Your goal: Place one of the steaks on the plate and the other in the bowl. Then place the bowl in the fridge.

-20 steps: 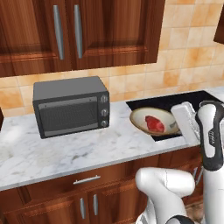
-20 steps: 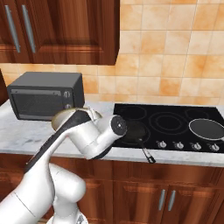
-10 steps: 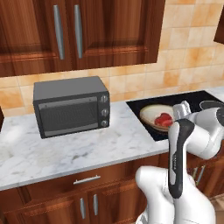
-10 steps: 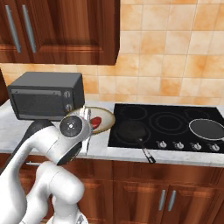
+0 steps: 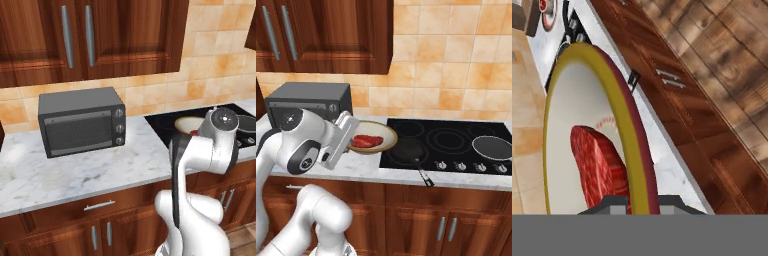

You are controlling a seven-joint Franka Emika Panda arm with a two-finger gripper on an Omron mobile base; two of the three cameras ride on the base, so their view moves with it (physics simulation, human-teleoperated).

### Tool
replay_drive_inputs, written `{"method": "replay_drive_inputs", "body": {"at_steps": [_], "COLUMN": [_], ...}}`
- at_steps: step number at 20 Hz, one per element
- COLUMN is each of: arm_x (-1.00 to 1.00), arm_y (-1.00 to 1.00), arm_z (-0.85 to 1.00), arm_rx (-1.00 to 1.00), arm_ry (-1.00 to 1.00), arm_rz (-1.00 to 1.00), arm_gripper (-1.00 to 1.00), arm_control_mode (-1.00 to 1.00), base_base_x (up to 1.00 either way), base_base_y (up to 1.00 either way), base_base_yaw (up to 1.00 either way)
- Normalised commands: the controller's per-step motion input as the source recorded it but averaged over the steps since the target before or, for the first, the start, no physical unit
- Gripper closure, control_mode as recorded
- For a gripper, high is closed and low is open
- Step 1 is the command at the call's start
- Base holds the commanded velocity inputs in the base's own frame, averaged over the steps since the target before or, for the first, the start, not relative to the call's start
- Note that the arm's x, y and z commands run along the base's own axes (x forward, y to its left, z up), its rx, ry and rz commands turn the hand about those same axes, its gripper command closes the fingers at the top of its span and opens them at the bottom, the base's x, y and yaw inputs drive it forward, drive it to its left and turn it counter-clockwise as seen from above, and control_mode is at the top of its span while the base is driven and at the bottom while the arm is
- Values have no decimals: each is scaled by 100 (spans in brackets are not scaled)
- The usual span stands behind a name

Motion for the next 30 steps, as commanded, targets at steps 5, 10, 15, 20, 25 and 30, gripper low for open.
{"method": "replay_drive_inputs", "body": {"at_steps": [5, 10, 15, 20, 25, 30], "arm_x": [-3, 0, 0, 0, 0, 0], "arm_y": [0, -3, 0, 0, 0, 0], "arm_z": [-2, 0, 0, 0, 0, 0], "arm_rx": [0, 0, 0, 0, 0, 0], "arm_ry": [-2, 0, 0, 0, 0, 0], "arm_rz": [-5, 0, 0, 0, 0, 0], "arm_gripper": [100, 100, 100, 100, 100, 100], "arm_control_mode": [-100, 100, 100, 100, 100, 100], "base_base_x": [0, -1, -17, 0, 0, -1], "base_base_y": [0, -8, -87, -99, -54, -39], "base_base_yaw": [0, 0, -5, -42, -85, -85]}}
